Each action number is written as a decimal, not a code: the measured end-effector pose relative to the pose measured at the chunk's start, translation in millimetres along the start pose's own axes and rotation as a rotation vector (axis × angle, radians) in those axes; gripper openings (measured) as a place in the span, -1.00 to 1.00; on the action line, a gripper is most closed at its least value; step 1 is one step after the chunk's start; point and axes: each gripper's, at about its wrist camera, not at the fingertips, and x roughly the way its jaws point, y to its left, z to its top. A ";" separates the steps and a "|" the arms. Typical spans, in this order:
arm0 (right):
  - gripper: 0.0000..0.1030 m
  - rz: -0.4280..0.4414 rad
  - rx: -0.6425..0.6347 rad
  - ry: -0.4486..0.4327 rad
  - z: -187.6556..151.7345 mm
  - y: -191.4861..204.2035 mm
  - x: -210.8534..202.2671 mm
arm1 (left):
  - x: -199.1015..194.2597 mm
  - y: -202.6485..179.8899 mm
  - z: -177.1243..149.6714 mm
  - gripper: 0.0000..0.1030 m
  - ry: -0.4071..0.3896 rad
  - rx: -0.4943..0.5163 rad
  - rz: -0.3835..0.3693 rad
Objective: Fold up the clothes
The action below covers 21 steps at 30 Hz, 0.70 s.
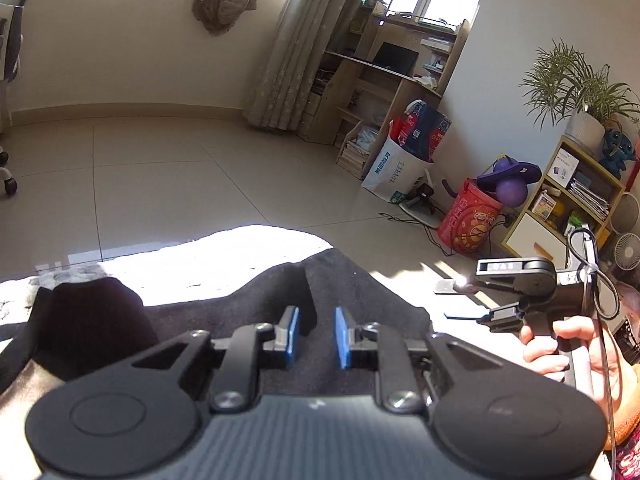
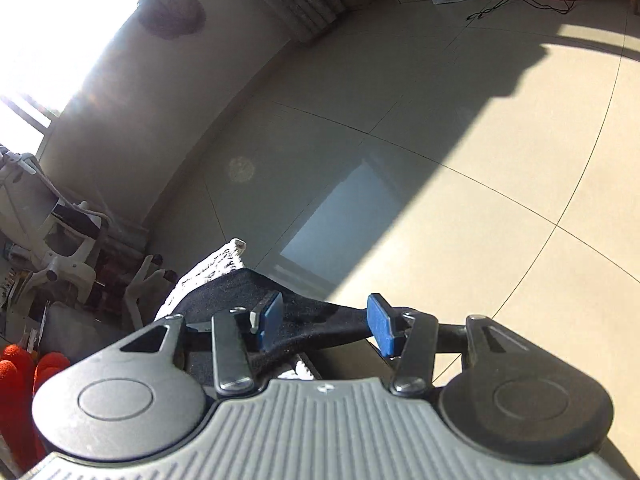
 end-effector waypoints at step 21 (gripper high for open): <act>-0.56 0.198 0.513 0.102 -3.8 -25.3 57.5 | -1.8 12.7 -22.4 -0.48 0.037 -0.045 0.053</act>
